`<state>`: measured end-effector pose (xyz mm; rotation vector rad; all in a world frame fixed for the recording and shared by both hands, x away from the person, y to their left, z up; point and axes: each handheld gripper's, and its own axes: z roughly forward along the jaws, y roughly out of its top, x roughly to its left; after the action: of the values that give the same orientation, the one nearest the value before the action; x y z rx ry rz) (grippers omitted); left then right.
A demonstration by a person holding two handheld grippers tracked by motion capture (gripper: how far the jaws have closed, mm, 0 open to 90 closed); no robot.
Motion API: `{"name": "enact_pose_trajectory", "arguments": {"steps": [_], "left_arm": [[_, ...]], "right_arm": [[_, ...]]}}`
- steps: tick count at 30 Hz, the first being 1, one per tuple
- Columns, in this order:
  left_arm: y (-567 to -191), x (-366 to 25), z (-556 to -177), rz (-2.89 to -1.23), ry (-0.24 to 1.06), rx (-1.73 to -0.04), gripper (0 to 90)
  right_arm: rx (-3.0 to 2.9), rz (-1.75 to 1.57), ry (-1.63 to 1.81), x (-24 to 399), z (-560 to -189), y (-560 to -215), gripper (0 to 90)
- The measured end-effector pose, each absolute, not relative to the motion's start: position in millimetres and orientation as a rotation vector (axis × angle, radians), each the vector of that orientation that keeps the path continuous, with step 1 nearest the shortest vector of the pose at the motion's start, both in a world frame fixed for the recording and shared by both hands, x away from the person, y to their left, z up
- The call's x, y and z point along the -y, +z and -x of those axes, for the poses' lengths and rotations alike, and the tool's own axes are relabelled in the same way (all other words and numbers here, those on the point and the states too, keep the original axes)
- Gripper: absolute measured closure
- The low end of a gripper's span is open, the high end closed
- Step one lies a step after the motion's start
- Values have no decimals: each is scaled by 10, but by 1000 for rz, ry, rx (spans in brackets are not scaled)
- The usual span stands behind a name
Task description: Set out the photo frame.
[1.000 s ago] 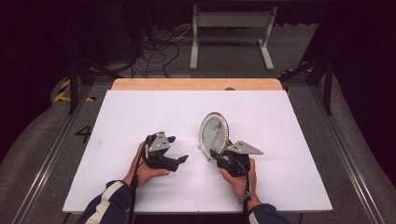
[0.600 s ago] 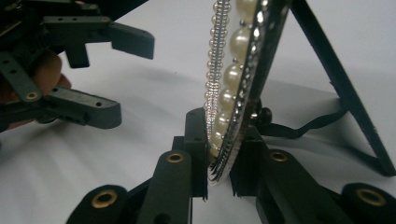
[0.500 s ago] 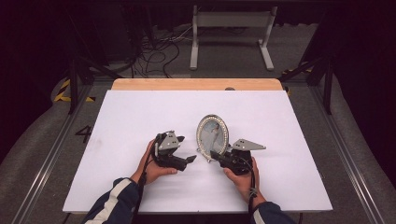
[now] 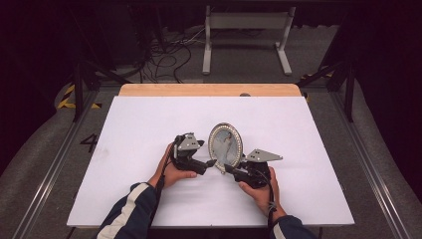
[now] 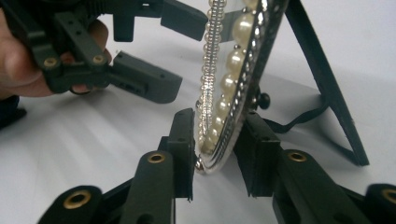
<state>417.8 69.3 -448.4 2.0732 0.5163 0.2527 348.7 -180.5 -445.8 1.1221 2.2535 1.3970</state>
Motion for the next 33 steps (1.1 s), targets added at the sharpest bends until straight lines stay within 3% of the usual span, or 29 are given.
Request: {"name": "enact_pose_trajectory", "arguments": {"steps": [6,18,33], "left_arm": [[-4430,-676,-4217,-2048,235,-521,170],[-4332,-604,-4273,-2028,241,-518,201],[-4329,-549,-4247,-2028,263,-491,306]], "right_arm": [[-2243,-1087,1363,1917,-3363,-4349,647],[-2096,-1037,1381,2032,-3158,-4183,770],[-2038,-1031,1370,1969,-3126,-4172,837]]}}
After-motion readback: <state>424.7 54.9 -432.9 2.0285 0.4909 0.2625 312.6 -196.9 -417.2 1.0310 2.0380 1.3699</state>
